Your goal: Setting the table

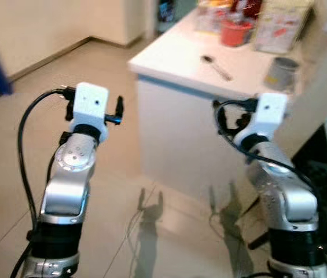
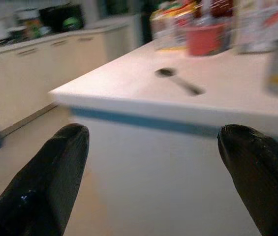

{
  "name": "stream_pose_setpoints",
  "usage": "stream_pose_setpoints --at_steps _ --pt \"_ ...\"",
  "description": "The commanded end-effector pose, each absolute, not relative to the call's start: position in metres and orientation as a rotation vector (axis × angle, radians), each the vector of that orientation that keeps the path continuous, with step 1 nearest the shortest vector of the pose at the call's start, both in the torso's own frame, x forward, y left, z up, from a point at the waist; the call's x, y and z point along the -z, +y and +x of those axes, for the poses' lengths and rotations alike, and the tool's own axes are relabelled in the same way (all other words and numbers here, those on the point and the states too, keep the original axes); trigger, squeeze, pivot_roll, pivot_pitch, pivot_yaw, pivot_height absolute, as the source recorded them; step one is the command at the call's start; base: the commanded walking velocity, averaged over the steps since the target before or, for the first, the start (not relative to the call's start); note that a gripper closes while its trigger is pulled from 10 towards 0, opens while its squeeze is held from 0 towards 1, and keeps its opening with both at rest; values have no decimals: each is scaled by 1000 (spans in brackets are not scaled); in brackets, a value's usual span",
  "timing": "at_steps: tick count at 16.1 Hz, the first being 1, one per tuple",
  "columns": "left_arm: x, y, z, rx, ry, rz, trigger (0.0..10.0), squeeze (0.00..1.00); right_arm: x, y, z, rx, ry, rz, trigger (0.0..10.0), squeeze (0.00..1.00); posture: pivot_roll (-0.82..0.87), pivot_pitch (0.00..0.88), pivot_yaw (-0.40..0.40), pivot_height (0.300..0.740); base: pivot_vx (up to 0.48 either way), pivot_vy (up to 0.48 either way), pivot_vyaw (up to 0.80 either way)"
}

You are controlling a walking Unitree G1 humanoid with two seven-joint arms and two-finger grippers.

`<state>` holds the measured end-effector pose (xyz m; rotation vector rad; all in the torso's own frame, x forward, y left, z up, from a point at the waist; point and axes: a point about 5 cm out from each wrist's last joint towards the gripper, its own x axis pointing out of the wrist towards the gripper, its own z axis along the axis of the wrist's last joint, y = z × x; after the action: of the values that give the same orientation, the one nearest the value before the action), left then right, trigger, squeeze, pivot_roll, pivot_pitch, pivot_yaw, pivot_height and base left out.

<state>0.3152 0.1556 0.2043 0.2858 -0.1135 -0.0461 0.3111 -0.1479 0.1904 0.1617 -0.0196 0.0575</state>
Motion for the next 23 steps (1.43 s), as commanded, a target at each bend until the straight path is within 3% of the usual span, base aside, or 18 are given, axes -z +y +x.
stream_pose_setpoints --at_steps 1,5,23 --pt "-209 148 315 89 -132 293 10000 0 -198 -154 314 -30 -47 163 10000 0 26 0 -41 740 439 0 0" --pt "-209 147 315 98 -135 296 10000 0 -202 -156 315 -35 -49 145 10000 0 26 0 -36 740 440 0 -709" --pt "-208 144 315 132 -133 312 10000 0 -200 -157 316 -89 -28 159 10000 0 23 0 -27 740 439 0 0"
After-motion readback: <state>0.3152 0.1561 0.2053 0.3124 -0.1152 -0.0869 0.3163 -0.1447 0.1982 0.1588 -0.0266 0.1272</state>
